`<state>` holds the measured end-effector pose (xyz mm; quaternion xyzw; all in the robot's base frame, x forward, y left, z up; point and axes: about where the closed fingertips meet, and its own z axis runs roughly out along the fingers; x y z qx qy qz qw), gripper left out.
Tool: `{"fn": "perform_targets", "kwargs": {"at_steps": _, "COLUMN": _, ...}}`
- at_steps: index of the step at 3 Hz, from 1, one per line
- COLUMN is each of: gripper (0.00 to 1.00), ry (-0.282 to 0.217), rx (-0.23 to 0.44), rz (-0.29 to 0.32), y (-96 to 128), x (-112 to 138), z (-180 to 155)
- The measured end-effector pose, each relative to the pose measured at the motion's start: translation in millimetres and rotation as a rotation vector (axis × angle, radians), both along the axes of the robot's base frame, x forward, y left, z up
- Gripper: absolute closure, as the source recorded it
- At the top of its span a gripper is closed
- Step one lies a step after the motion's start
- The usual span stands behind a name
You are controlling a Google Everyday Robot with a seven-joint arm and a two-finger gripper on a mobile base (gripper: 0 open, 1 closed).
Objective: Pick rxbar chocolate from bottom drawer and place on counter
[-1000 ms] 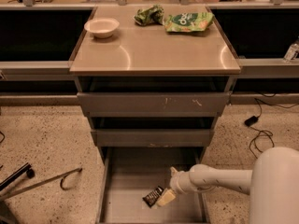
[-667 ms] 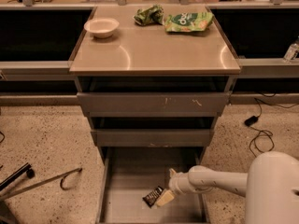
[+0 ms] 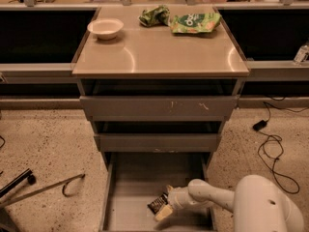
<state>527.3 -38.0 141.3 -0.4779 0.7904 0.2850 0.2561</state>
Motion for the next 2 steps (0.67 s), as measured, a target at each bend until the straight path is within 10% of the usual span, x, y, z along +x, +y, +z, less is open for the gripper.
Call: {"fn": "perform_targets", "kwargs": {"at_steps": 2, "gripper": 0.0, "ry": 0.031, "rx": 0.038, "rz": 0.003, "y": 6.1, "x": 7.6, "z": -35.2}}
